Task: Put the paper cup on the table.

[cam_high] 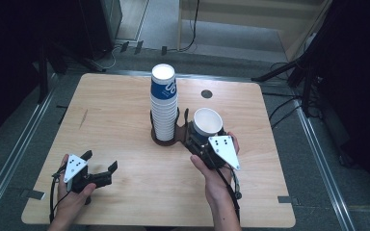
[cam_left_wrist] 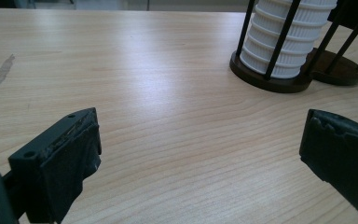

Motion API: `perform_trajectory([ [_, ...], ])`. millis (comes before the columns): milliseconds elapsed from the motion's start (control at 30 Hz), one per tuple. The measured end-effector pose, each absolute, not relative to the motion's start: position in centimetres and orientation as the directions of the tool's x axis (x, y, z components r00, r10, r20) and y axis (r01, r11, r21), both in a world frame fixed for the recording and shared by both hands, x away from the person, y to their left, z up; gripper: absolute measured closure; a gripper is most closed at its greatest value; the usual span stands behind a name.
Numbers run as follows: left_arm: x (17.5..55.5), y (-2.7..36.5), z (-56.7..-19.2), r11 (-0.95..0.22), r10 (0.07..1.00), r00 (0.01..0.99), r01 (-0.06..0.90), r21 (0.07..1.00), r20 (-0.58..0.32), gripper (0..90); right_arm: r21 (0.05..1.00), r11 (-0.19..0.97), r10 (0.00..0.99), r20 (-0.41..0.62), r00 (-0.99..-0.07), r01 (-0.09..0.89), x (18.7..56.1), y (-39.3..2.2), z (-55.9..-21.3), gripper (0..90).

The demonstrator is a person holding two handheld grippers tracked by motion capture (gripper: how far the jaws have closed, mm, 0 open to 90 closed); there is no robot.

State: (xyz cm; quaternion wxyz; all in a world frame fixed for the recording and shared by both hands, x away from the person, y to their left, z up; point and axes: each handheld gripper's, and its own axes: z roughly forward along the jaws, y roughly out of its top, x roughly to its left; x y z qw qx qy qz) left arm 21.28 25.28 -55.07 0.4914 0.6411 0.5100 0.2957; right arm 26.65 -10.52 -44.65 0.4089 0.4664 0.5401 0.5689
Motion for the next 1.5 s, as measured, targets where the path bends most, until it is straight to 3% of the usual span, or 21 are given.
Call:
perform_trajectory([
  [700,21.3,25.4,-55.1,0.005,0.944,0.306,0.366,0.931,-0.125,0.0,0.999,-0.021,0.985,0.027,-0.170,0.036,28.0,-13.5,-45.5,20.8],
  [1000,21.3,25.4,-55.1,0.009,0.944,0.304,0.368,0.930,-0.130,0.0,1.000,0.000,0.995,0.003,-0.097,0.031,29.9,-15.8,-46.9,20.8],
  [1500,21.3,25.4,-55.1,0.016,0.943,0.303,0.371,0.929,-0.138,0.0,0.997,0.052,0.997,-0.048,-0.066,0.059,32.1,-17.6,-49.0,21.0],
])
